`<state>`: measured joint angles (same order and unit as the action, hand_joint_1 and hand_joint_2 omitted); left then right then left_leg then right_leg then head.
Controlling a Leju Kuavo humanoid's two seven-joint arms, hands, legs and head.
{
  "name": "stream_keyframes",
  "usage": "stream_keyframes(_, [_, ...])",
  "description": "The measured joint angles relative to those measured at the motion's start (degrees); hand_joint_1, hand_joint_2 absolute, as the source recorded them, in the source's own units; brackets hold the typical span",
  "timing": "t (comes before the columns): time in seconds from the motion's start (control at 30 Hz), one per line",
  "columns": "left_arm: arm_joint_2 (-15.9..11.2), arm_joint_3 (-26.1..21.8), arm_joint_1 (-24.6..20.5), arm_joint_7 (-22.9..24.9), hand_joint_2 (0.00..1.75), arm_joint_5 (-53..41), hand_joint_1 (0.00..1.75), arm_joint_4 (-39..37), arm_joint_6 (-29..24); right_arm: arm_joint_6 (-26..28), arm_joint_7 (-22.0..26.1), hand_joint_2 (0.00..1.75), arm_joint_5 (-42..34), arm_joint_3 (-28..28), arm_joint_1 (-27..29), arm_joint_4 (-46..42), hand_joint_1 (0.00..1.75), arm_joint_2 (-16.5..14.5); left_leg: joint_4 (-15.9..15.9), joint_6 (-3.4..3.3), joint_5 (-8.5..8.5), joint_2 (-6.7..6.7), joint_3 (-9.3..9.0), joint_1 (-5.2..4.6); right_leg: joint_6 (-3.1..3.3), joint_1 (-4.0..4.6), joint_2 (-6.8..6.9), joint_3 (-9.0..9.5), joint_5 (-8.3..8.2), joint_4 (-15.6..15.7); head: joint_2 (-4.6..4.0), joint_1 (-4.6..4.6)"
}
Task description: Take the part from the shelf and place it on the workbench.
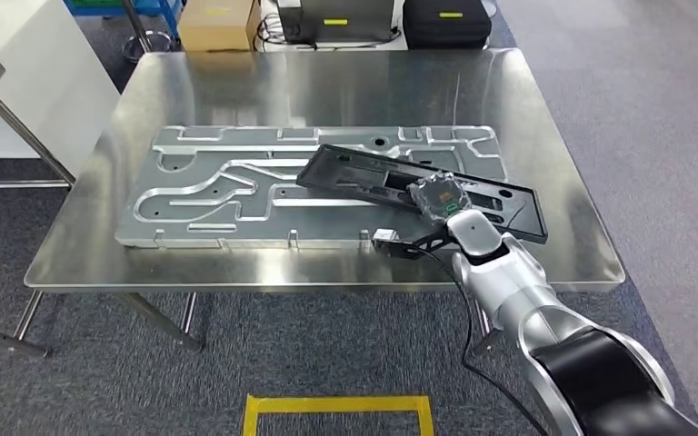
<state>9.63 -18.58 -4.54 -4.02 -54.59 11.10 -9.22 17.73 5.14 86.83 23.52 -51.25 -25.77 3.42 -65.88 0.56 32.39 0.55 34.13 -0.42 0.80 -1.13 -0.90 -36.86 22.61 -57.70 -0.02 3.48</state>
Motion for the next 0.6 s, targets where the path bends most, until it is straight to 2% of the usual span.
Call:
stream_keyframes(0.03, [-0.1, 0.0, -0.2, 0.0, 1.75, 0.3, 0.00, 0.0, 0.0, -0.2, -0.2, 1.75, 0.0, 0.2, -0.3, 1.0, 1.75, 0.1, -4.0, 0.24, 1.46, -0.01, 1.72, 0.15, 0.09, -0.02, 0.01, 0.24, 0.16, 0.0, 0.00, 0.00])
stream_keyframes(0.07, [-0.2, -0.1, -0.4, 0.0, 1.75, 0.4, 0.00, 0.0, 0.0, -0.5, -0.3, 1.75, 0.0, 0.4, -0.5, 2.0, 1.75, 0.1, -7.0, 0.45, 2.17, -0.01, 2.96, 0.27, 0.12, -0.03, -0.03, 0.53, 0.32, 0.0, 0.00, -0.01])
stream_keyframes(0.1, [-0.2, -0.1, -0.5, 0.0, 1.75, 0.5, 0.00, 0.0, 0.0, -0.7, -0.4, 1.75, -0.1, 0.5, -0.8, 2.8, 1.75, 0.0, -8.1, 0.59, 1.83, 0.00, 3.36, 0.40, 0.07, -0.05, -0.10, 0.86, 0.50, 0.0, 0.00, -0.01])
stream_keyframes(0.13, [-0.3, -0.1, -0.5, 0.0, 1.75, 0.6, 0.00, 0.0, 0.1, -0.9, -0.4, 1.31, -0.2, 0.6, -1.0, 3.5, 1.31, 0.0, -6.9, 0.68, 0.39, 0.01, 2.75, 0.55, -0.03, -0.08, -0.20, 1.22, 0.68, 0.0, 0.00, -0.01])
stream_keyframes(0.2, [-0.3, -0.1, -0.2, 0.0, 1.75, 0.5, 0.00, 0.0, 0.3, -1.3, -0.4, 0.44, -0.4, 0.7, -1.4, 4.6, 0.44, 0.0, 0.1, 0.77, -3.81, 0.06, -0.35, 0.90, -0.44, -0.15, -0.39, 1.83, 1.02, -0.1, 0.00, -0.01])
stream_keyframes(0.23, [-0.4, -0.1, 0.0, 0.0, 1.75, 0.3, 0.00, 0.0, 0.4, -1.5, -0.4, 0.00, -0.5, 0.8, -1.5, 5.0, 0.00, 0.0, 3.6, 0.76, -5.15, 0.09, -1.84, 0.92, -0.74, -0.05, -0.45, 1.88, 1.12, -0.2, 0.00, -0.01])
stream_keyframes(0.3, [-0.4, -0.1, 0.3, -0.2, 1.75, -0.1, 0.00, 0.0, 0.6, -1.7, -0.4, 0.00, -0.6, 0.8, -1.7, 5.8, 0.00, 0.2, 7.1, 0.23, -5.32, 0.11, -3.20, 0.84, -1.46, 0.31, -0.49, 1.46, 0.97, -0.4, 0.00, -0.02])
stream_keyframes(0.37, [-0.4, -0.1, 0.3, -0.4, 1.75, -0.5, 0.00, 0.0, 0.8, -1.7, -0.4, 0.00, -0.7, 0.8, -1.8, 6.4, 0.00, 0.3, 7.8, -0.75, -5.00, 0.14, -3.24, 0.79, -2.13, 0.42, -0.50, 1.10, 0.69, -0.4, 0.00, -0.02])
stream_keyframes(0.43, [-0.4, -0.1, 0.3, -0.5, 0.87, -0.7, 0.00, 0.0, 0.9, -1.7, -0.4, 0.00, -0.8, 0.8, -2.0, 6.8, 0.00, 0.3, 8.1, -1.59, -5.35, 0.43, -3.22, 0.87, -2.68, 0.29, -0.26, 0.50, 1.72, -1.8, -0.01, -0.02])
stream_keyframes(0.5, [-0.5, -0.1, 0.6, -0.6, 0.00, -0.6, 0.00, 0.0, 0.9, -1.6, -0.4, 0.00, -1.0, 0.8, -2.1, 7.2, 0.00, 0.2, 8.3, -2.20, -5.59, 0.88, -3.16, 0.83, -3.06, 0.32, 0.07, -2.14, 4.96, -7.4, -0.01, -0.02])
stream_keyframes(0.57, [-0.5, -0.1, 1.0, -0.6, 0.00, -0.3, 0.00, 0.0, 0.7, -1.1, -0.2, 0.00, -1.6, 0.7, -2.1, 7.5, 0.00, 0.0, 8.2, -2.49, -5.59, 1.17, -3.04, 0.56, -3.17, 0.38, 0.17, -5.72, 7.91, -14.7, 0.00, -0.02])
stream_keyframes(0.6, [-0.5, -0.1, 1.2, -0.4, 0.00, -0.1, 0.00, 0.0, 0.4, -0.7, -0.1, 0.00, -1.9, 0.7, -2.1, 7.7, 0.00, -0.1, 8.2, -2.57, -5.57, 1.24, -3.05, 0.40, -3.08, 0.42, 0.18, -6.62, 8.11, -16.5, 0.00, -0.02])
